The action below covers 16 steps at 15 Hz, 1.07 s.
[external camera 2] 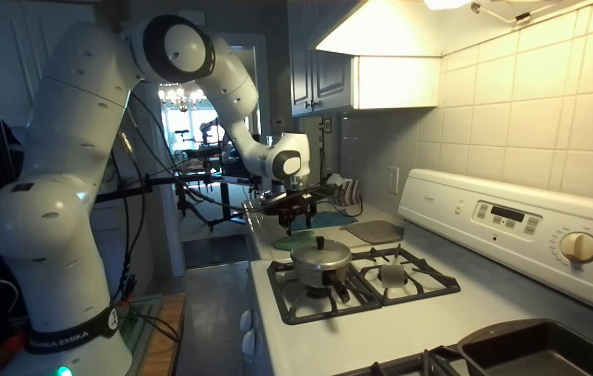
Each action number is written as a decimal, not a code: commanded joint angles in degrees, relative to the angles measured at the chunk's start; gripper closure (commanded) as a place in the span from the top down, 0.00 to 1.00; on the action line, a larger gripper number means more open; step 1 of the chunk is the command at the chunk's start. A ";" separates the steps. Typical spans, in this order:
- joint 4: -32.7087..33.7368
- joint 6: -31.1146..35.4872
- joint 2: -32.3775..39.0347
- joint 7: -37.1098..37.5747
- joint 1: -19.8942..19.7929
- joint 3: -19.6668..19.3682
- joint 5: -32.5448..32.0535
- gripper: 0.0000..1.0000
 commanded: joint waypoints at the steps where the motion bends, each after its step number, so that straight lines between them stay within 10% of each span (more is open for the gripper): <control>1: 2.83 0.26 2.77 4.37 1.44 -1.34 -5.67 0.59; 7: 4.19 0.01 4.29 7.33 1.59 -1.54 -9.66 0.16; 9: 4.11 0.71 4.07 8.11 1.70 -1.64 -10.68 0.56; 16: 5.95 0.67 5.21 10.93 1.85 -2.97 -14.13 0.97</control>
